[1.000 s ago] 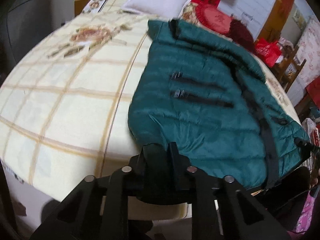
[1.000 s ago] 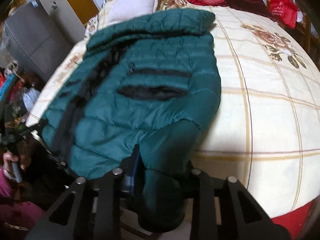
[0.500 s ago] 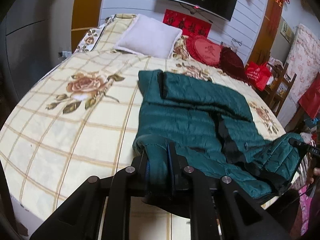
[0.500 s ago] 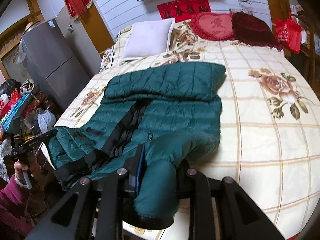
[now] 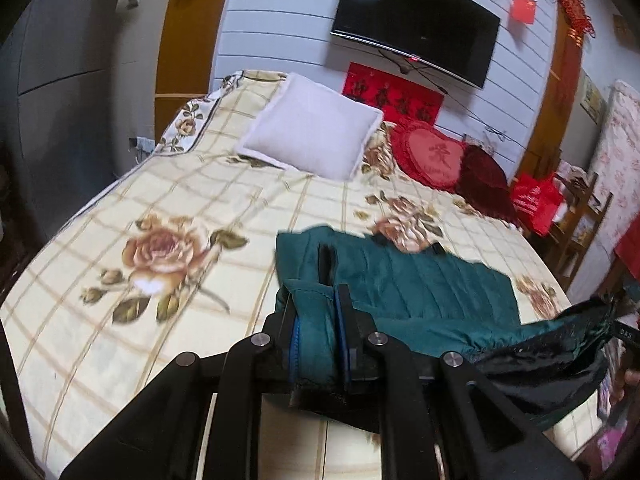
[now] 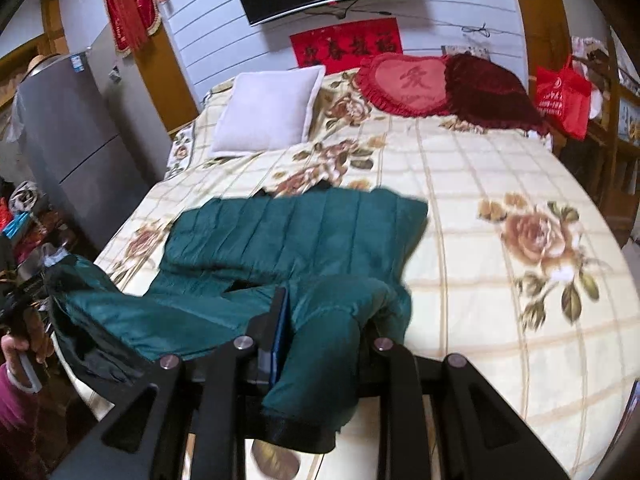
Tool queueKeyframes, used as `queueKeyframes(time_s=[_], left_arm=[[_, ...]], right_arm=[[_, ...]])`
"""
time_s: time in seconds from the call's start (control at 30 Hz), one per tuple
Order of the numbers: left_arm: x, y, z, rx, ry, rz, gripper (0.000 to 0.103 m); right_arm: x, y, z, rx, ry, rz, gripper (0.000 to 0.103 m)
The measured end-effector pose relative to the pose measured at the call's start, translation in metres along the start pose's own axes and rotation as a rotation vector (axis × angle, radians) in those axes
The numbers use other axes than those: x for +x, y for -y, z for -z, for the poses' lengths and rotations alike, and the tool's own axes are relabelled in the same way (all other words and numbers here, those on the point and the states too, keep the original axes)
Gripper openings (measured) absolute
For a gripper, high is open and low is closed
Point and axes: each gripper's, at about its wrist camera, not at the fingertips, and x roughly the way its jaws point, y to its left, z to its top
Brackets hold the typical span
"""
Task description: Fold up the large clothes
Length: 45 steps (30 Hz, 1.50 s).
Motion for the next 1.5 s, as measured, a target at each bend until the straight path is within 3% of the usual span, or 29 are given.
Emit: queueKeyframes(time_s=[0.17,0.4,1.0,1.2,1.33,1.43,1.5], left_arm=[[0.044,0.007,-0.034,-0.023,0.014,-0.059,0.02],[0.101,0.004,-0.05,-0.029,0.011,-0.143,0.02],[0.202,0.009,-0.035,0.039,-0.078,-0.259,0.02],[0.203,0.004,-0.033,0.011,-0.08,-0.213,0.023],[0.175,-0.014,-0.043,-0.105,-0.04,-0.075,0.041],[0.145,-0.02,-0.05,-0.14,0.045,-0.076,0.059],[0.127,-0.018,-0.05,-0.149,0.083,-0.049,0.063]], right_arm=[[0.037,0.005,-0.044,-0.007,-0.009,0.057,0.024],[0.095,0.022,-0.088,0.024,-0.029,0.139,0.024],[0.207,0.054,-0.08,0.075,-0.124,0.205,0.024],[0.224,0.058,-0.072,0.089,-0.125,0.206,0.024],[0.23,0.055,-0.071,0.08,-0.136,0.232,0.024],[0.231,0.056,-0.071,0.106,-0.127,0.234,0.027],[0.231,0.058,-0.071,0.128,-0.12,0.234,0.028]])
